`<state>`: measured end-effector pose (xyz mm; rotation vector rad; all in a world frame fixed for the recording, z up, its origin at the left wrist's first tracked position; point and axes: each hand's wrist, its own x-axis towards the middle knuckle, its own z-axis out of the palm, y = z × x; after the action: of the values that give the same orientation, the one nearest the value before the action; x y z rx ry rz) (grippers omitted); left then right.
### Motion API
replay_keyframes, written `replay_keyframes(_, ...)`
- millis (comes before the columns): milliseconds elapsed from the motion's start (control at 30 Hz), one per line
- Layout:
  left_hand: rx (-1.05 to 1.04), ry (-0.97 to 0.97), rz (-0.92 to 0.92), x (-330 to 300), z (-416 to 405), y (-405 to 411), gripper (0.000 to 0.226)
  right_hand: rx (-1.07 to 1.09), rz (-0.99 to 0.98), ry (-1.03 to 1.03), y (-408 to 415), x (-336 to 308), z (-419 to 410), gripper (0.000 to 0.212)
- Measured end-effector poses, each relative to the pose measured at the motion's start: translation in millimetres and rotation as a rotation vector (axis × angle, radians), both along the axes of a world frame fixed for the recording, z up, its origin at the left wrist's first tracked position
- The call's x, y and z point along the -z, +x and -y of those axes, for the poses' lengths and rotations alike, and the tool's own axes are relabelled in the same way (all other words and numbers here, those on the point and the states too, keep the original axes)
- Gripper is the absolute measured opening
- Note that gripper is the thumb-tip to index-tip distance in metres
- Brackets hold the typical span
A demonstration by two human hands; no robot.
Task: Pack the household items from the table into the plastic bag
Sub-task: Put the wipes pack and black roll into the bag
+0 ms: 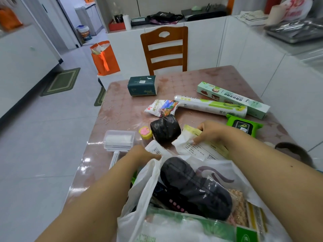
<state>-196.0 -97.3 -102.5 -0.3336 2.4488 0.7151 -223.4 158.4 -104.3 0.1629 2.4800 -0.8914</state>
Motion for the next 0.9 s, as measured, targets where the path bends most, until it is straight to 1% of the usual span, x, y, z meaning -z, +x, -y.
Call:
replay_keyframes(133,0.028,0.029,-0.126,-17.0,-7.3,-11.0,0.050,0.157,-0.097,-0.150,2.8,-10.8,-6.2,0.044)
replay_keyframes(200,-0.001,0.082,-0.186,-34.0,-9.9,-14.0,0.050,0.258,-0.170,-0.260,6.4,-22.8,-10.0,0.037)
replay_keyframes(267,-0.073,0.177,-0.245,-51.4,-10.5,-17.3,0.052,0.338,-0.281,-0.388,10.4,-41.5,-14.4,0.029)
replay_keyframes(300,-0.101,0.219,-0.282,-60.7,-10.5,-19.0,0.051,0.362,-0.329,-0.491,12.1,-52.9,-17.0,0.032)
replay_keyframes(333,-0.121,0.269,-0.330,-71.2,-10.8,-21.3,0.045,0.369,-0.363,-0.631,14.0,-66.1,-18.6,0.037)
replay_keyframes(367,-0.135,0.321,-0.371,-84.4,-11.7,-22.7,0.037,0.367,-0.383,-0.792,15.7,-81.4,-17.7,0.035)
replay_keyframes(400,-0.145,0.385,-0.400,-99.3,-13.4,-23.6,0.030,0.344,-0.386,-0.957,19.4,-98.0,-14.4,0.024)
replay_keyframes(433,-0.145,0.451,-0.409,-115.3,-15.9,-23.9,0.027,0.306,-0.375,-1.091,24.7,-114.4,-9.9,0.011)
replay_keyframes(467,-0.128,0.516,-0.406,-129.7,-18.8,-25.1,0.028,0.259,-0.342,-1.185,29.4,-129.3,-5.5,0.015)
replay_keyframes(533,-0.094,0.589,-0.374,-155.5,-27.8,-24.4,0.035,0.211,-0.294,-1.225,40.5,-149.4,7.9,0.042)
replay_keyframes(567,-0.080,0.581,-0.367,-165.2,-33.5,-22.8,0.035,0.221,-0.285,-1.212,45.2,-152.6,12.0,0.051)
replay_keyframes(600,-0.071,0.557,-0.371,-171.3,-38.4,-20.5,0.034,0.232,-0.264,-1.208,49.3,-151.7,13.9,0.052)
replay_keyframes(633,-0.060,0.531,-0.370,-174.9,-42.8,-15.9,0.034,0.250,-0.244,-1.196,53.8,-148.0,14.7,0.041)
replay_keyframes(667,-0.052,0.518,-0.360,-176.1,-45.7,-10.4,0.035,0.255,-0.185,-1.194,59.0,-142.5,14.4,0.024)
replay_keyframes(700,-0.051,0.534,-0.339,-176.6,-47.5,-2.0,0.036,0.263,-0.079,-1.240,65.4,-134.9,14.5,0.015)
replay_keyframes(733,-0.059,0.578,-0.313,-175.2,-48.0,5.8,0.037,0.277,0.021,-1.302,72.1,-124.8,13.2,0.026)
replay_keyframes(767,-0.079,0.623,-0.289,-174.4,-47.2,14.6,0.038,0.277,0.085,-1.348,79.2,-114.5,11.1,0.036)
replay_keyframes(800,-0.110,0.659,-0.268,-174.0,-45.5,23.3,0.040,0.271,0.119,-1.393,86.8,-105.9,7.9,0.041)
replay_keyframes(833,-0.126,0.644,-0.269,-174.8,-42.8,34.2,0.046,0.265,0.135,-1.427,93.8,-98.5,3.8,0.044)
replay_keyframes(867,-0.117,0.555,-0.295,-175.5,-38.0,45.9,0.055,0.255,0.147,-1.443,101.8,-94.6,0.3,0.047)
replay_keyframes(900,-0.076,0.415,-0.326,-175.8,-32.0,59.2,0.064,0.256,0.160,-1.432,108.6,-93.0,-2.2,0.049)
